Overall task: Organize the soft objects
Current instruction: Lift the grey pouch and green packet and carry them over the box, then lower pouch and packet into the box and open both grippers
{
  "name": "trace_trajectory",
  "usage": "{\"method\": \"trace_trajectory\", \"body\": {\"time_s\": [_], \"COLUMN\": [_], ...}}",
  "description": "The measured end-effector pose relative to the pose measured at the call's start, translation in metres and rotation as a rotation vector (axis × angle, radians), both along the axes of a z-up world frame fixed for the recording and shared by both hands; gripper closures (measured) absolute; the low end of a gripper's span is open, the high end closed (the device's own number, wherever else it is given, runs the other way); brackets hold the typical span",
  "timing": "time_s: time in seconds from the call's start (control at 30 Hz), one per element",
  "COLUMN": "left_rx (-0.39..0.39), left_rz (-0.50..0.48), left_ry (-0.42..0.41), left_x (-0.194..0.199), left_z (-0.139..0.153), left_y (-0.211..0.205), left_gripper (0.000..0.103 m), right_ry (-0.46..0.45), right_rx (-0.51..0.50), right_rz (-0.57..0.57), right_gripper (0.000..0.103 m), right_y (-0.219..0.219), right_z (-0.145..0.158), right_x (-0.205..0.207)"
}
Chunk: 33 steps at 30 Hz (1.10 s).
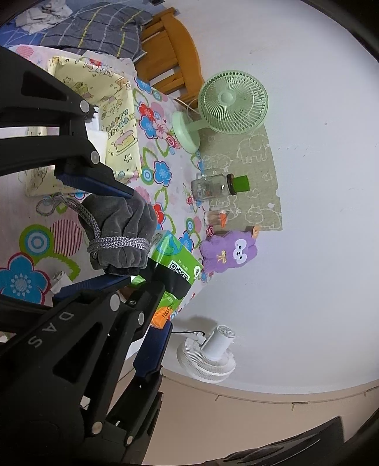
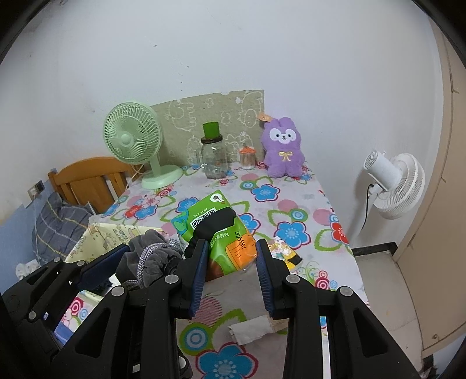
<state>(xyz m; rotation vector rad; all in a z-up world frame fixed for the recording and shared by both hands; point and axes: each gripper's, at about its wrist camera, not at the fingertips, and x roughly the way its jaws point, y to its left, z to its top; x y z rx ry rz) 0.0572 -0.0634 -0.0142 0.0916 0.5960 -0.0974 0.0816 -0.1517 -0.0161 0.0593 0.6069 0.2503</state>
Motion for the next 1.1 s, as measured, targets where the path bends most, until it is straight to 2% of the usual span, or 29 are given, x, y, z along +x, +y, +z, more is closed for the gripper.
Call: {"method": "trace_trajectory", "body": {"time_s": [0.67,1.1], "left_rx": [-0.011,-0.009], "left_rz": [0.076,0.156], "left_ry": [-0.021,0.009], "left_x": [0.002,0.019], "left_z": [-0.001,-0.018], "left_y": [0.066,0.116], "left_gripper": [0.05,0.05], "right_ry": [0.0,0.031], "right_rx": [-0.007,-0.011], "right_rz": [0.086,0.156], "right_gripper": [0.067,0.067], "right_y": [0.068,0.117], "right_z": [0.007,-0.007], "right_x": [0.007,0.026]}}
